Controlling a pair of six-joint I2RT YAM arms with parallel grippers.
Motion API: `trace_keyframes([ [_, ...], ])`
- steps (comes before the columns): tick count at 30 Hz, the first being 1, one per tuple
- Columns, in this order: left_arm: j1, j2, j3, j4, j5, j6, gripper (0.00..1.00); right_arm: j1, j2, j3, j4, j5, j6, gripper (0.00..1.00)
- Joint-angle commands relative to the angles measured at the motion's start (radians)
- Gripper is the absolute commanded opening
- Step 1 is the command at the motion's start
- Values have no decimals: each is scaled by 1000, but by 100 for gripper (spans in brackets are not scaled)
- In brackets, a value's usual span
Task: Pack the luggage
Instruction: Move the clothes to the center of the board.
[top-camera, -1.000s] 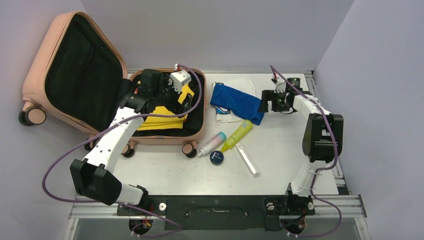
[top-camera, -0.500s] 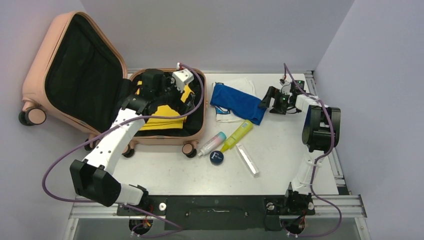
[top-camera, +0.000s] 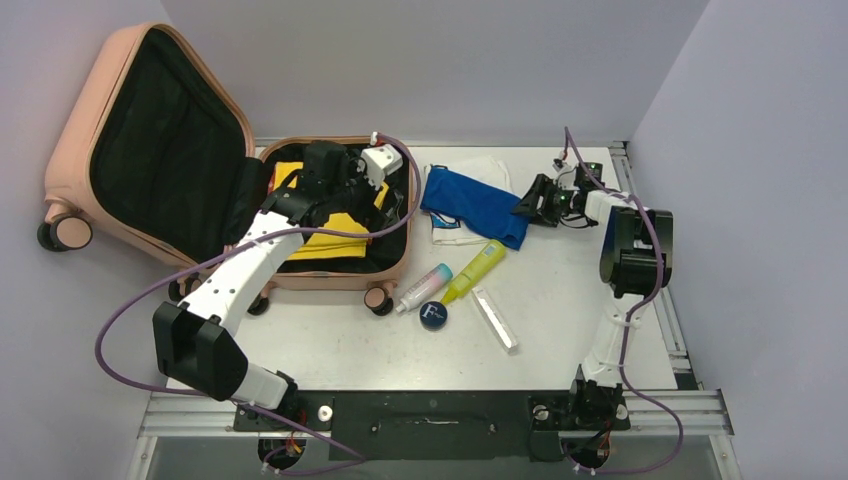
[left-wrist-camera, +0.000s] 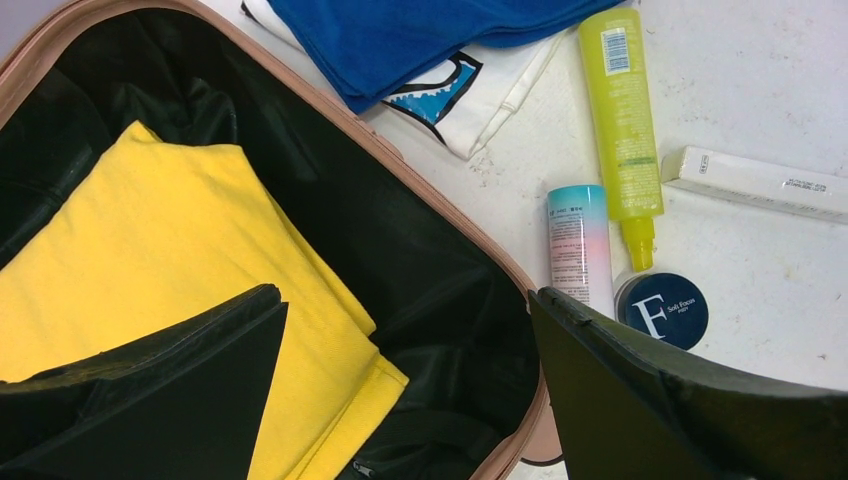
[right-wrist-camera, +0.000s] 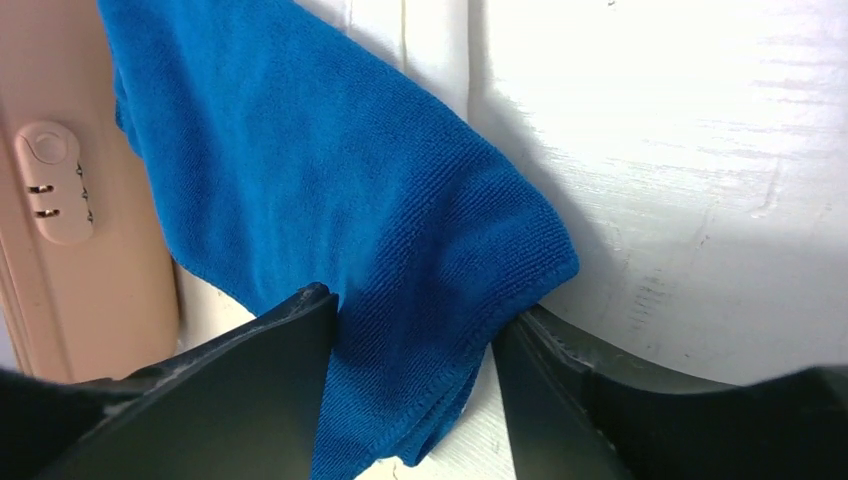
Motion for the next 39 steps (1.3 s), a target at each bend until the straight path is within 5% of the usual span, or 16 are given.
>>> trace_keyframes([
  [1, -4, -11, 41, 44, 22, -14, 96, 5, 62, -9, -34, 3, 8, 53],
  [7, -6, -9, 39, 45, 31, -20, 96, 4, 46, -5, -34, 21, 2, 7],
  [8, -8, -7, 38, 46, 29, -20, 96, 1, 31, -5, -39, 41, -9, 5],
  [19, -46, 35, 58, 37, -44, 3, 96, 7, -174, 36, -107, 231, -168, 5],
  [24, -64, 68, 87, 40, -76, -1, 96, 23, -223, 41, -137, 288, -217, 13],
  [32, -97, 247, 274, 58, -60, -93, 96, 20, -279, 4, -168, 431, -285, 8],
  [39, -131, 563, 592, -37, 96, -248, 96, 18, -292, -48, -170, 562, -384, 47],
])
